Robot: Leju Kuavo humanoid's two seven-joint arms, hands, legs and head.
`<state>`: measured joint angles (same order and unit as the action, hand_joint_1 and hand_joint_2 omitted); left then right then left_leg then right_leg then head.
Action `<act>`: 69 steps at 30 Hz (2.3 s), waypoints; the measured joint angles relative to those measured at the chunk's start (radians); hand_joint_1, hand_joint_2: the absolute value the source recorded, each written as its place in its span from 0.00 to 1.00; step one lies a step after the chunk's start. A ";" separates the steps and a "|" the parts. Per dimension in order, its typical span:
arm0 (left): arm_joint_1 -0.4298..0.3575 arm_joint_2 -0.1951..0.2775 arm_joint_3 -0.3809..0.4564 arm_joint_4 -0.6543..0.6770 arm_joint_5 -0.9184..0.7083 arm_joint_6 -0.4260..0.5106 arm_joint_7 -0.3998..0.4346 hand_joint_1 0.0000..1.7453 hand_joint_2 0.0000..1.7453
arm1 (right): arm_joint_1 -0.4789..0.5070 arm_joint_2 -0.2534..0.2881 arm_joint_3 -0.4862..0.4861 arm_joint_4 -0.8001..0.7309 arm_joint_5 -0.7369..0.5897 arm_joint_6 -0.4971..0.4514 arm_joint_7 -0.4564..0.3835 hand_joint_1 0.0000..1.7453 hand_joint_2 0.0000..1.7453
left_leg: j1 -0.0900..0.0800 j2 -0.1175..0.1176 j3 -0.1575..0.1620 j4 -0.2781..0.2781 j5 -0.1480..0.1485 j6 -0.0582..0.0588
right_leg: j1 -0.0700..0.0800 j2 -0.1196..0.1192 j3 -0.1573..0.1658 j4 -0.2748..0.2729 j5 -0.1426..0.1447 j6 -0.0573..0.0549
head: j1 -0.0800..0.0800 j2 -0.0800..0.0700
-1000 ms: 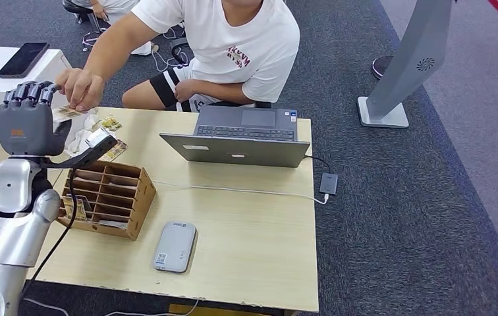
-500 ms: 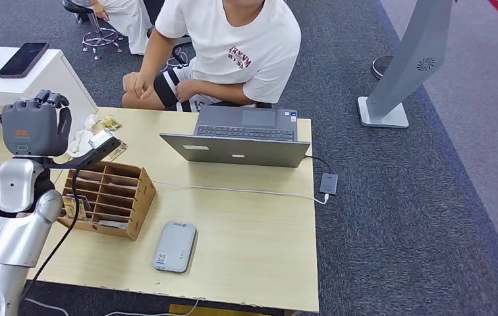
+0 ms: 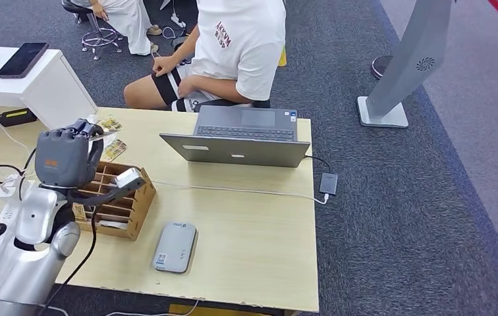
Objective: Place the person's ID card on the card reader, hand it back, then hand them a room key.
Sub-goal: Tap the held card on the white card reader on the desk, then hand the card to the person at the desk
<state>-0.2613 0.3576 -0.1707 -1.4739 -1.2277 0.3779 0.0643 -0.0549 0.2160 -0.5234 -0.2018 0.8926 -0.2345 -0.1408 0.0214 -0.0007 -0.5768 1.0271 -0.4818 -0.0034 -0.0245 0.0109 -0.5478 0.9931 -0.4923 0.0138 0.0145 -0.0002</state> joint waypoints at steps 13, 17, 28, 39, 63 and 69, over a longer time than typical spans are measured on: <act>0.261 0.015 -0.198 -0.266 -0.044 -0.130 0.034 1.00 1.00 | 0.021 0.008 -0.001 0.000 -0.017 -0.025 -0.006 0.00 0.00 | 0.000 0.001 0.000 0.000 -0.001 0.000 | 0.000 0.000 0.000 0.000 0.000 0.000 | -0.001 0.000; 0.346 0.017 -0.213 -0.293 -0.033 -0.147 0.048 1.00 1.00 | 0.025 0.011 -0.001 0.000 -0.017 -0.029 0.000 0.00 0.00 | 0.000 0.001 0.000 0.000 -0.001 0.000 | 0.000 0.000 -0.001 0.000 -0.001 0.000 | -0.001 0.000; 0.440 0.009 -0.224 -0.302 0.017 -0.175 0.101 1.00 1.00 | 0.029 0.014 -0.001 -0.001 -0.001 -0.036 0.011 0.00 0.00 | 0.000 -0.001 -0.001 0.000 -0.001 0.000 | 0.000 -0.001 0.000 0.000 -0.001 0.001 | 0.000 0.000; 0.419 -0.051 -0.225 -0.198 0.010 -0.219 0.150 1.00 1.00 | 0.028 0.021 0.000 -0.001 0.034 -0.032 0.025 0.00 0.00 | 0.000 -0.001 -0.001 0.000 -0.001 0.000 | 0.000 -0.001 0.000 0.000 -0.001 0.001 | 0.000 0.000; 0.373 -0.122 -0.225 -0.025 -0.059 -0.263 0.193 1.00 1.00 | 0.026 0.024 0.028 -0.002 0.080 -0.020 0.031 0.00 0.00 | 0.000 -0.001 -0.001 0.000 -0.001 0.000 | 0.000 -0.001 0.000 0.000 -0.001 0.001 | -0.001 0.000; 0.360 -0.130 -0.229 0.010 -0.074 -0.273 0.207 1.00 1.00 | 0.023 0.027 0.042 -0.002 0.095 -0.018 0.030 0.00 0.00 | 0.000 -0.001 0.000 0.000 -0.001 0.000 | 0.000 -0.002 0.001 0.000 -0.001 0.001 | -0.001 0.000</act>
<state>0.0986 0.2277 -0.3998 -1.4635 -1.3022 0.1045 0.2714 -0.0322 0.2426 -0.4811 -0.2033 0.9876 -0.2529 -0.1106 0.0215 -0.0019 -0.5770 1.0267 -0.4825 -0.0034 -0.0245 0.0093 -0.5472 0.9930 -0.4931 0.0145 0.0138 -0.0003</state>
